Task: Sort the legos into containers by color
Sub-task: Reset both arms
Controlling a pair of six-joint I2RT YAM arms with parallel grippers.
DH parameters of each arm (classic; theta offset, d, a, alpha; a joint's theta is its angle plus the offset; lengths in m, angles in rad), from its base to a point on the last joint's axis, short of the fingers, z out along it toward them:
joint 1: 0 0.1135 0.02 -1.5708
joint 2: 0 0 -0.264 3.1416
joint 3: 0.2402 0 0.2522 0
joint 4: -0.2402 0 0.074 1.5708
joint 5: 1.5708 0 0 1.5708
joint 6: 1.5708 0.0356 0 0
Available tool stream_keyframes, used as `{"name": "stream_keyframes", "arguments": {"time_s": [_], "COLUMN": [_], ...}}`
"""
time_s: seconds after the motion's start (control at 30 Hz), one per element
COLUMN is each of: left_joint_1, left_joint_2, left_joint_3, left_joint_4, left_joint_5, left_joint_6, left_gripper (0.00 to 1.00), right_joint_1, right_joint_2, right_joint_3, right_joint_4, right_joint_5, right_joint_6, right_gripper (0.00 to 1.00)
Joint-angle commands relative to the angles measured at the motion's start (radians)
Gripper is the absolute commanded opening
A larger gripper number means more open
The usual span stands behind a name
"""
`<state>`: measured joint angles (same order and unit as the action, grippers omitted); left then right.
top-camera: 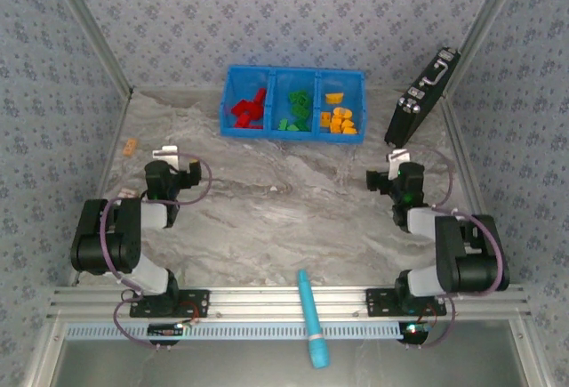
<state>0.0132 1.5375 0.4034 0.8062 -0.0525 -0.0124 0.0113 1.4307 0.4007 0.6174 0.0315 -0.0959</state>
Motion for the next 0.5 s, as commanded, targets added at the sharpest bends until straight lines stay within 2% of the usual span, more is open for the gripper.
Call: {"name": "stream_keyframes", "arguments": {"time_s": [0.0, 0.17, 0.47], "left_joint_1": [0.001, 0.001, 0.002], "left_joint_2": [-0.002, -0.001, -0.002], "left_joint_3": [0.012, 0.012, 0.012], "left_joint_4": [0.002, 0.002, 0.002], "left_joint_5": [0.017, 0.017, 0.017], "left_joint_6": [-0.01, -0.011, -0.01], "left_gripper": [1.0, 1.0, 1.0], "right_joint_1": [-0.044, -0.065, -0.048], "right_joint_2": [0.048, 0.094, 0.091], "right_joint_3": [0.041, -0.007, -0.006], "right_joint_4": [0.062, 0.19, 0.179], "right_joint_5": [-0.099, -0.061, -0.031], "right_joint_6": [0.028, 0.073, 0.064], "right_gripper": [0.99, 0.99, 1.0]}}
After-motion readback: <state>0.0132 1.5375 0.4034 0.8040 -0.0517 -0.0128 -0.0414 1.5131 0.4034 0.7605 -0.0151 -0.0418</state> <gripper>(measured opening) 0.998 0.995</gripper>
